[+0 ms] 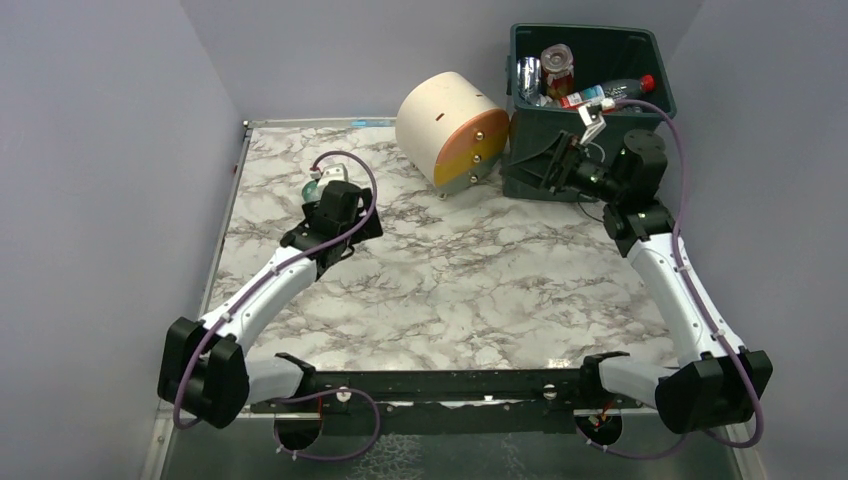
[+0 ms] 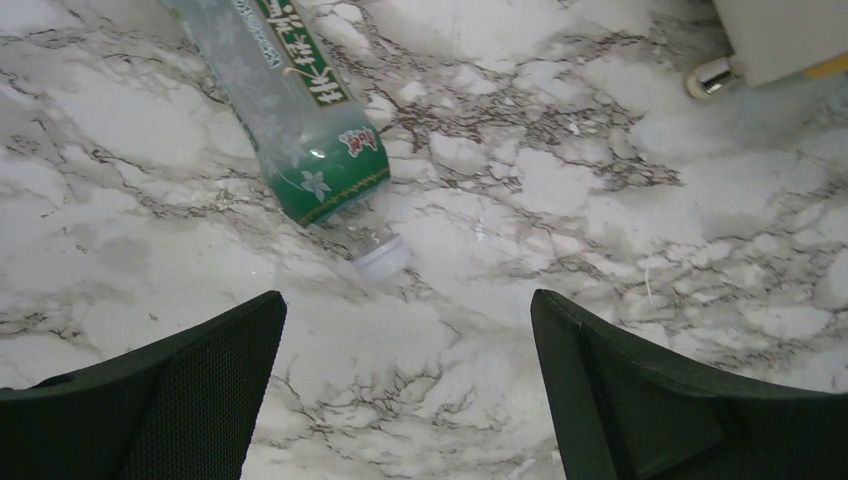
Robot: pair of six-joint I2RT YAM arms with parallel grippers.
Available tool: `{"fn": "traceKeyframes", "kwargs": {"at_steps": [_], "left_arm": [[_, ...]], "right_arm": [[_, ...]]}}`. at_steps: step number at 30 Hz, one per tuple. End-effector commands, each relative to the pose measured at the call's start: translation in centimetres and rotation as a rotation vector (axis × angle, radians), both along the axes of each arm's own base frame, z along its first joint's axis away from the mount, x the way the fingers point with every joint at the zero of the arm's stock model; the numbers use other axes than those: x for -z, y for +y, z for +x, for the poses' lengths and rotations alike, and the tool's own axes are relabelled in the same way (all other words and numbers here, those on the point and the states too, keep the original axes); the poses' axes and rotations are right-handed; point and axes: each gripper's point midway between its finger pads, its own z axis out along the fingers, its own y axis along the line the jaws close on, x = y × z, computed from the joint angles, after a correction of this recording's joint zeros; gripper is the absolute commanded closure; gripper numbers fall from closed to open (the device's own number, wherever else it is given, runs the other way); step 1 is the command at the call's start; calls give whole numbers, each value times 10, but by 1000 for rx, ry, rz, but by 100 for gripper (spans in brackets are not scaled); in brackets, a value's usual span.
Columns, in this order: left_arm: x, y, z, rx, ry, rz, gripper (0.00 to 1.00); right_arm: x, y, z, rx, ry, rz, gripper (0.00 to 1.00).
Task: Put the plastic bottles in the bin
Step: Pick up the plastic bottle at the center of the board.
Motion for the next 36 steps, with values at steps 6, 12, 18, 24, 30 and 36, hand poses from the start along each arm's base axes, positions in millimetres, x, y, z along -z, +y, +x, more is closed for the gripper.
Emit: {"fn": "traceKeyframes", "kwargs": {"at_steps": [6,12,18,24,30,36], "left_arm": [[30,24,45,-108,7,-51,1],[49,41,67,-201,24,-58,1],[75,53,83,-272,72,-54,1],[91,56,96,-298,92,-60,1],[90,61,100,-309,80,-47,9],[90,58,98,-289,86,-60,35]], "right_arm": [[37,19,-24,-45,34,-78,2],[53,22,-27,-73,64,-98,2],[62,25,-27,-89,80,-103,2],[69,27,-26,-98,92,-101,2],[77,28,-26,-99,111,-103,2],[82,28,-27,-103,126,-97,2]]}}
